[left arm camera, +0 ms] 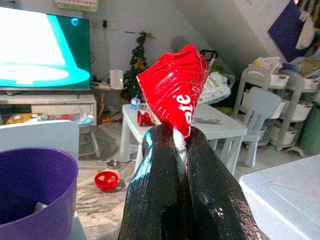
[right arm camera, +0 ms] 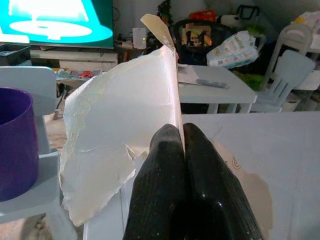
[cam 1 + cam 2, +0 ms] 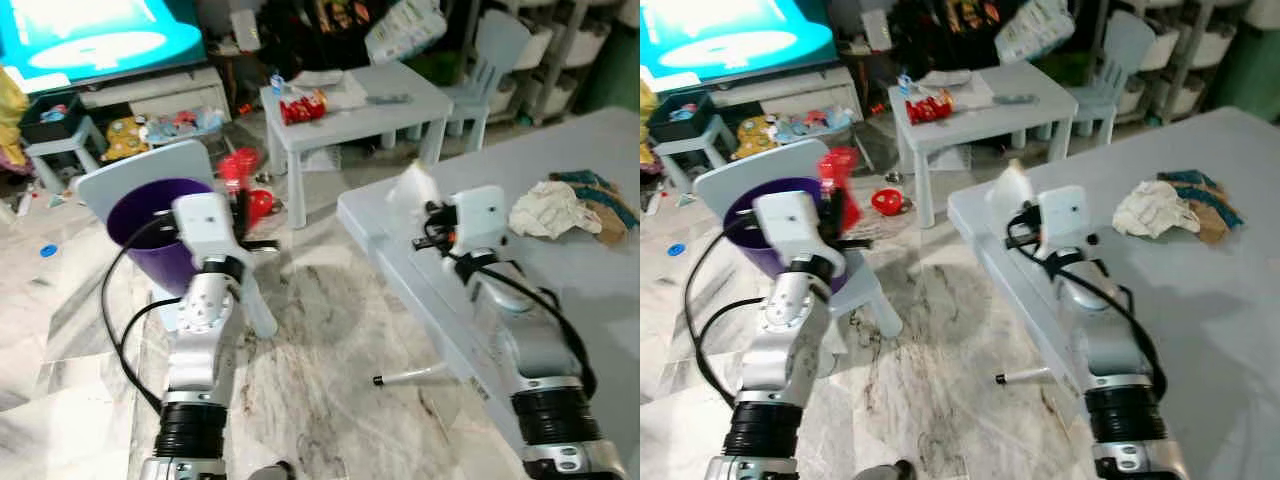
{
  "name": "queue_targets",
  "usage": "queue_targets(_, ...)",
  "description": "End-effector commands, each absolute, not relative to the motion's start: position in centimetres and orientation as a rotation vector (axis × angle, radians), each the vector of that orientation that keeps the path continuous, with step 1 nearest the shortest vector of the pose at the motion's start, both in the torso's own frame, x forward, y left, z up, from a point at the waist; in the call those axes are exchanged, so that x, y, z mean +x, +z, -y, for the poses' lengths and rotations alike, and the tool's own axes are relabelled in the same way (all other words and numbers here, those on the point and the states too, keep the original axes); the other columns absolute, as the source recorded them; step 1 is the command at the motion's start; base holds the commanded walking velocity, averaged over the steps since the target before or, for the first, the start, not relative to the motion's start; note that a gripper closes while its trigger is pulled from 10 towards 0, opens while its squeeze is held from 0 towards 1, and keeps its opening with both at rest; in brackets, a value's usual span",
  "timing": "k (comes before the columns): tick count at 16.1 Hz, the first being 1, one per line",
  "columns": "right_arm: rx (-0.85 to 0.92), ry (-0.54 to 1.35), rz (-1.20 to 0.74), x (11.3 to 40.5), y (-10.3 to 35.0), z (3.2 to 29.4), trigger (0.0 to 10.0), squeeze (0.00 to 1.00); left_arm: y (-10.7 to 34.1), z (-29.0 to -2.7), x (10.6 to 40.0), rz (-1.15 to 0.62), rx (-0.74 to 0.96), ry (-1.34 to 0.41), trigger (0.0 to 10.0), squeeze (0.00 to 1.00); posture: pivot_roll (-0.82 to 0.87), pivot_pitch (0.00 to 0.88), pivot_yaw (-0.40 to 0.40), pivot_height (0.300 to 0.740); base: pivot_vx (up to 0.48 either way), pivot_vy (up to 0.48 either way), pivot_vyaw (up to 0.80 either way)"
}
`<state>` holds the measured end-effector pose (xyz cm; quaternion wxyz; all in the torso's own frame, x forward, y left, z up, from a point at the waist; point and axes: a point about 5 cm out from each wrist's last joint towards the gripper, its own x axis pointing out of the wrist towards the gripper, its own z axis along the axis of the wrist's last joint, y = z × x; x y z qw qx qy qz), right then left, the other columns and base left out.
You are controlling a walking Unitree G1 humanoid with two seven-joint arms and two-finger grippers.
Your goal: Picking trash to rubbish bin
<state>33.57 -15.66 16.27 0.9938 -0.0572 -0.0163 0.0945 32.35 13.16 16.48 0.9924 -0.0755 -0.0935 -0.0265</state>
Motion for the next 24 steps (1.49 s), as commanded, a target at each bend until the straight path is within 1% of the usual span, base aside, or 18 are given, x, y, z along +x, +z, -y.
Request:
queue_targets(1, -0.103, 0.198, 0.038, 33.65, 16.5, 15.36, 0.0, 0.0, 16.52, -13.72, 32.44, 0.181, -0.15, -0.033, 0.0, 0.0, -0.02, 0.033, 0.009, 0.74, 0.0, 0.0, 0.0)
queue_targets(7, -0.103, 0.203, 0.034, 33.57, 16.46, 15.46, 0.0, 0.0, 16.09, -13.63, 32.41, 0.154, -0.176, -0.035, 0.0, 0.0, -0.03, 0.036, 0.004, 0.74, 0.0, 0.0, 0.0)
queue_targets(11, -0.103, 0.205, 0.034, 33.6, 16.51, 15.48, 0.0, 0.0, 16.0, -13.73, 32.51, 0.147, -0.18, -0.034, 0.0, 0.0, -0.03, 0.034, 0.005, 0.74, 0.0, 0.318, 0.0)
queue_targets(24, -0.109, 0.193, 0.029, 33.59, 16.4, 15.76, 0.0, 0.0, 16.03, -13.71, 32.74, 0.14, -0.187, -0.036, 0.0, 0.0, -0.03, 0.036, 0.007, 0.74, 0.0, 0.401, 0.0)
